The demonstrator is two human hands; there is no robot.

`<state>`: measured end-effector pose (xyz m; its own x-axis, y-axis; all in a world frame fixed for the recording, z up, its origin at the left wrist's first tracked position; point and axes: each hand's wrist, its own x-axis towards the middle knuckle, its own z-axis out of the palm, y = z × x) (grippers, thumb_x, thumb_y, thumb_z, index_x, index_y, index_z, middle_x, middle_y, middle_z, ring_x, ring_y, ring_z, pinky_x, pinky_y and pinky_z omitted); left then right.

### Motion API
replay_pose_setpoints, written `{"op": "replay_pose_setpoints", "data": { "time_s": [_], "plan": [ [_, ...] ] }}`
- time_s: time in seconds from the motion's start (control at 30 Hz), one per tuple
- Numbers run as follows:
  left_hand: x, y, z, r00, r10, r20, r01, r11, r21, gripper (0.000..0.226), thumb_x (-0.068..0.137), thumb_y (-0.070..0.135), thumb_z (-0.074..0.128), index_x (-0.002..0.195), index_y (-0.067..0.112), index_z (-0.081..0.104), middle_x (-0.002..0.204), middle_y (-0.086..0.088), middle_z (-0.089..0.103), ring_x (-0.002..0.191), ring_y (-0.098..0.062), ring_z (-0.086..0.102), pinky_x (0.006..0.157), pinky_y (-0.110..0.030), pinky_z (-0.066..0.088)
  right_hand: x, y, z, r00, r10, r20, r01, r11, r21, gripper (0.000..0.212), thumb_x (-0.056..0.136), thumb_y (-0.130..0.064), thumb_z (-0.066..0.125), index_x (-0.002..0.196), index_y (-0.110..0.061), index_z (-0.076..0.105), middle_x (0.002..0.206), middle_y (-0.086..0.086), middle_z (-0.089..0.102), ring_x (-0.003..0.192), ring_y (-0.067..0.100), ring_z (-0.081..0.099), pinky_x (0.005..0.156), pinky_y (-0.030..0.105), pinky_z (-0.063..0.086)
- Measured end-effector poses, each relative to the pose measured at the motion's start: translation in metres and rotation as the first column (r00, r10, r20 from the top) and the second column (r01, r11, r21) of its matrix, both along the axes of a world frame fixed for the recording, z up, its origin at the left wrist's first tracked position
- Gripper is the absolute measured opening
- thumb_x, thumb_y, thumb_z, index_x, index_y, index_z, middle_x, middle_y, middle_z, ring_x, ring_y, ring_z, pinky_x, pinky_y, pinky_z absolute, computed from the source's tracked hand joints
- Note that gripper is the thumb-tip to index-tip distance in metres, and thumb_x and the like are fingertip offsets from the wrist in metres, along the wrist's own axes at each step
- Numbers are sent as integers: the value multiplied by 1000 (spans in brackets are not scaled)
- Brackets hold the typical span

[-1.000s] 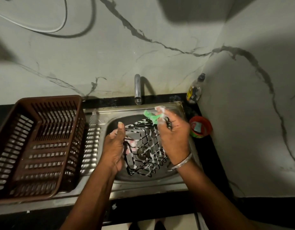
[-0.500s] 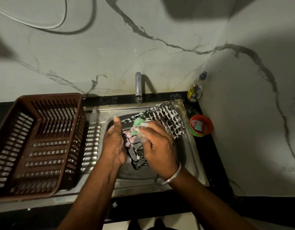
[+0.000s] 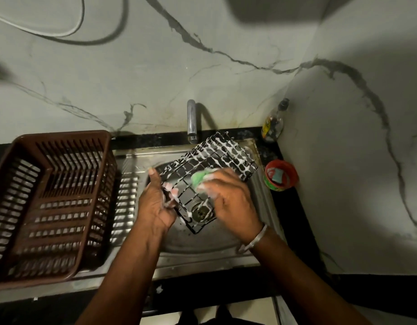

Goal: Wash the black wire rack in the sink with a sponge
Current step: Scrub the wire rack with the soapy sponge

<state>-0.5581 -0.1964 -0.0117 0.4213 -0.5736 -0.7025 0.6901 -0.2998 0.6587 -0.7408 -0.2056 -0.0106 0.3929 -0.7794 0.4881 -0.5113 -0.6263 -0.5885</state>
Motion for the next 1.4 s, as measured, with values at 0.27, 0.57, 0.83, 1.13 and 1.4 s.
{"op": "replay_pose_setpoints", "data": {
  "time_s": [0.27, 0.57, 0.83, 1.13, 1.4],
  "plan": [
    [-3, -7, 4, 999, -18, -32, 18, 1000, 23, 23, 103, 48, 63, 100, 25, 63, 94, 3, 60, 74, -10, 54, 39, -16, 36, -11, 6, 3, 998, 34, 53, -35, 999, 28, 37, 85, 20, 66, 105, -9, 78, 111, 0, 72, 106, 16, 61, 88, 41, 54],
    [1, -11, -2, 997, 18, -78, -14, 999, 52, 35, 100, 53, 65, 111, 20, 64, 115, -2, 66, 94, -17, 64, 71, -32, 55, -26, 16, -1, 996, 76, 57, -75, 997, -22, 35, 86, 21, 60, 101, -4, 79, 111, 6, 72, 108, 25, 62, 91, 46, 51],
    [0, -11, -8, 999, 35, -41, -35, 999, 9, 60, 100, 51, 65, 149, 17, 57, 144, -4, 60, 91, -6, 59, 104, -28, 54, -26, 15, -5, 998, 61, 13, -61, 998, -29, 26, 93, 8, 64, 105, -10, 80, 112, 1, 72, 109, 23, 61, 92, 44, 50],
    [19, -10, -35, 976, -96, -198, 84, 994, -68, 80, 67, 70, 76, 123, 13, 69, 114, -3, 66, 100, -20, 59, 98, -34, 56, -35, 13, -5, 1000, 23, 2, -22, 998, -63, 31, 88, 14, 67, 105, -9, 80, 111, 3, 73, 108, 21, 61, 92, 42, 50],
    [27, -4, -48, 969, -178, -172, 162, 981, -105, 70, 78, 73, 73, 118, 16, 73, 101, 5, 73, 62, -9, 63, 57, -27, 57, -50, -2, -6, 990, -138, -14, 137, 988, -64, 30, 93, 7, 62, 106, -11, 80, 115, -3, 68, 108, 20, 58, 88, 47, 51]
  ]
}}
